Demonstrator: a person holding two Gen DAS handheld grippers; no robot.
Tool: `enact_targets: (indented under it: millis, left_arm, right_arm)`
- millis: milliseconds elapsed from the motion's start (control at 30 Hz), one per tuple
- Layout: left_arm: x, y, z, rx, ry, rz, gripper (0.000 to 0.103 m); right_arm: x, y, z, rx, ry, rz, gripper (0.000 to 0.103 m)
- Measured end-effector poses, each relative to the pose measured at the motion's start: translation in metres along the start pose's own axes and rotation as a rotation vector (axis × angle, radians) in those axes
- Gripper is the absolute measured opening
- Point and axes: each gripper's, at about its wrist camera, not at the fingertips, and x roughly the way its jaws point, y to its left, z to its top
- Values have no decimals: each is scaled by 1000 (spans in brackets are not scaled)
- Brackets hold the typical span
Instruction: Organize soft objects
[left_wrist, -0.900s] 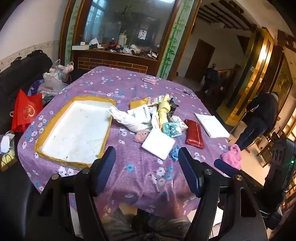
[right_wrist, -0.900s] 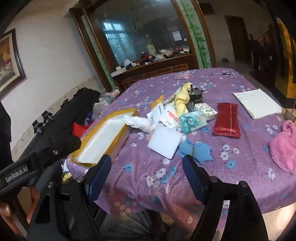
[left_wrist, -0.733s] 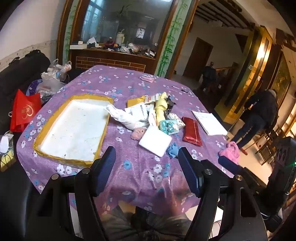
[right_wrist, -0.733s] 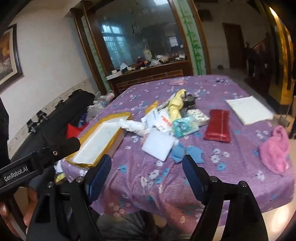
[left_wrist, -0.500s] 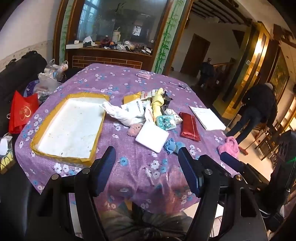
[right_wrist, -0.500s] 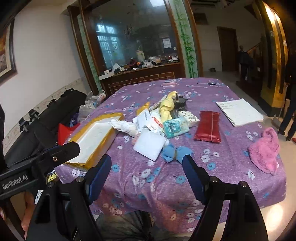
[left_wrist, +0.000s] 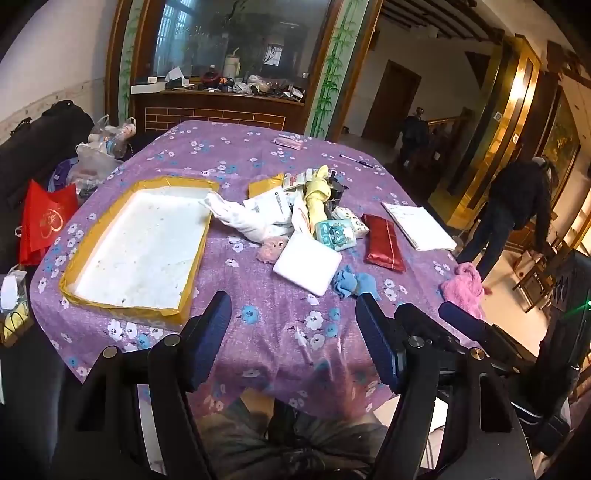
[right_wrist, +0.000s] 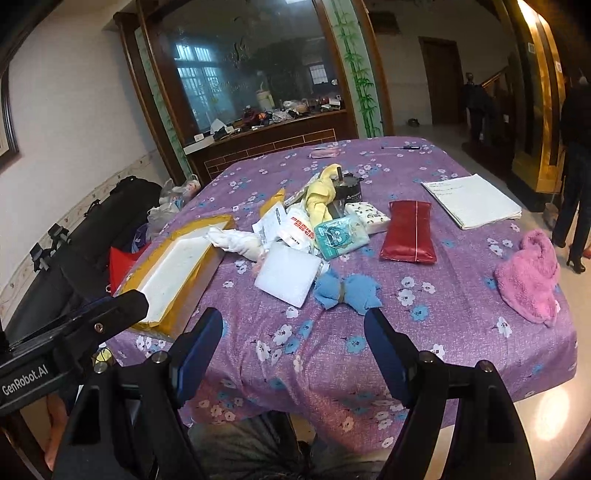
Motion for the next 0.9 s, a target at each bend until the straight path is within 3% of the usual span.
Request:
enact_targets:
  millis: [333,900]
  left_arm:
    - [0,-8,2,18,11,-3,70]
    - [13,-16,-9,52,13,70,71]
  right_arm:
    - [-6,-6,1,6,4,-16,79]
    - [2,-12,-7,36,16,-1,79]
